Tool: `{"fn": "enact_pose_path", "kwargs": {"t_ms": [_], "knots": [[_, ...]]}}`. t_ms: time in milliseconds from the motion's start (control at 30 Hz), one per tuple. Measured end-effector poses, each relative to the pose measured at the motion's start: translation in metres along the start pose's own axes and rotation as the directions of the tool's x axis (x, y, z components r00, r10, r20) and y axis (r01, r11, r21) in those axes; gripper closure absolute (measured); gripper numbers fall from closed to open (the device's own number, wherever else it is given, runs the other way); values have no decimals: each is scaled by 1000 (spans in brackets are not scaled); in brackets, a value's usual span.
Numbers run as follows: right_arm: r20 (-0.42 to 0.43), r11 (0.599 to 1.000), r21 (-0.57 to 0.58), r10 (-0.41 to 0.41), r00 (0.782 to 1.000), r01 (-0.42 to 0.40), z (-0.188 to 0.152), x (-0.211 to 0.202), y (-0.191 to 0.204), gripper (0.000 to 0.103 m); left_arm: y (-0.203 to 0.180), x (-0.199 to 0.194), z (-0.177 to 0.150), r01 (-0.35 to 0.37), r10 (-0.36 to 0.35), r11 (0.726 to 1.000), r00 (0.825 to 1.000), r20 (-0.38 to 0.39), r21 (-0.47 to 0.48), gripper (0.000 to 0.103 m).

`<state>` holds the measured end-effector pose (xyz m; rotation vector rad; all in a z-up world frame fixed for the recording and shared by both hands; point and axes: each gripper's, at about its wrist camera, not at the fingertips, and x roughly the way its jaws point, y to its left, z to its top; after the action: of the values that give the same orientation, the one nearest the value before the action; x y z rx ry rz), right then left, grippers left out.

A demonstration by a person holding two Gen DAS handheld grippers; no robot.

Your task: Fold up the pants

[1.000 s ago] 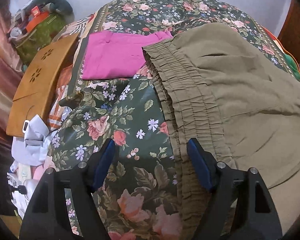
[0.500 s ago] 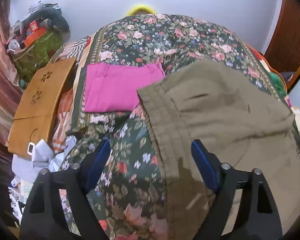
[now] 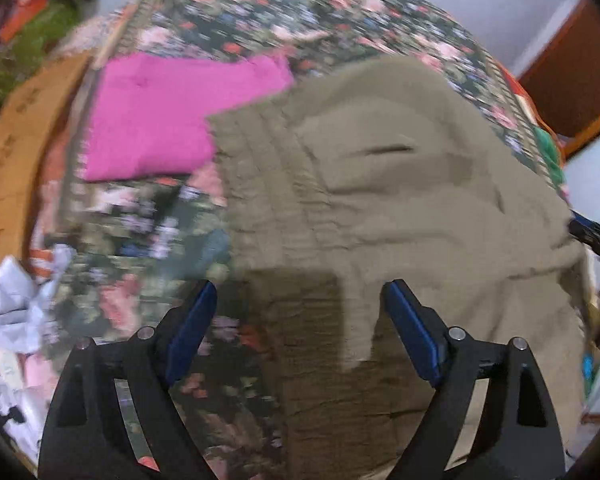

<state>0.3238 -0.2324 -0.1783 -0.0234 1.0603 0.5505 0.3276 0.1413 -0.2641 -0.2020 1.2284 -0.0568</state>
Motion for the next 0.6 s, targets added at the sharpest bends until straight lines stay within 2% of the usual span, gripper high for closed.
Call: {"fn": "enact_pose_path", "kwargs": {"t_ms": [33, 100, 133, 167, 233, 300, 400, 433, 533, 600], "knots": [[-9, 1000, 1, 15, 1000, -15, -1, 3, 0, 57, -1, 1, 0, 8, -8, 1000, 1000, 0, 5, 20], [-14, 999, 0, 32, 999, -32, -2, 6, 0, 64, -8, 2, -1, -8, 7, 999, 1000, 10, 39, 25], [-12, 1000, -8, 23, 1000, -23, -2, 7, 1, 72, -9, 1, -1, -19, 19, 999, 1000, 17, 48, 27], [-7, 1000, -23, 7, 1000, -7, -3, 7, 2, 82, -12, 0, -2, -42, 40, 997, 999, 31, 63, 34], [-6, 999, -42, 6, 1000, -7, -2, 7, 2, 89, -15, -3, -3, -61, 57, 995, 997, 47, 84, 46], [-3, 997, -79, -23, 1000, 23, -2, 5, 4, 98, -21, -8, -4, -114, 106, 988, 992, 75, 108, 49], [28, 991, -119, -50, 998, 53, -1, 0, 7, 99, -30, -10, -5, -217, 199, 963, 973, 119, 160, 53], [46, 988, -137, -63, 997, 69, 0, -3, 9, 100, -30, -10, -5, -231, 212, 960, 969, 127, 161, 54], [56, 983, -156, -92, 994, 100, 1, -2, 8, 100, -25, -9, -3, -246, 229, 959, 964, 134, 138, 54], [24, 984, -146, -104, 994, 107, 0, 5, 4, 100, -18, -6, -2, -229, 217, 968, 969, 114, 103, 53]]}}
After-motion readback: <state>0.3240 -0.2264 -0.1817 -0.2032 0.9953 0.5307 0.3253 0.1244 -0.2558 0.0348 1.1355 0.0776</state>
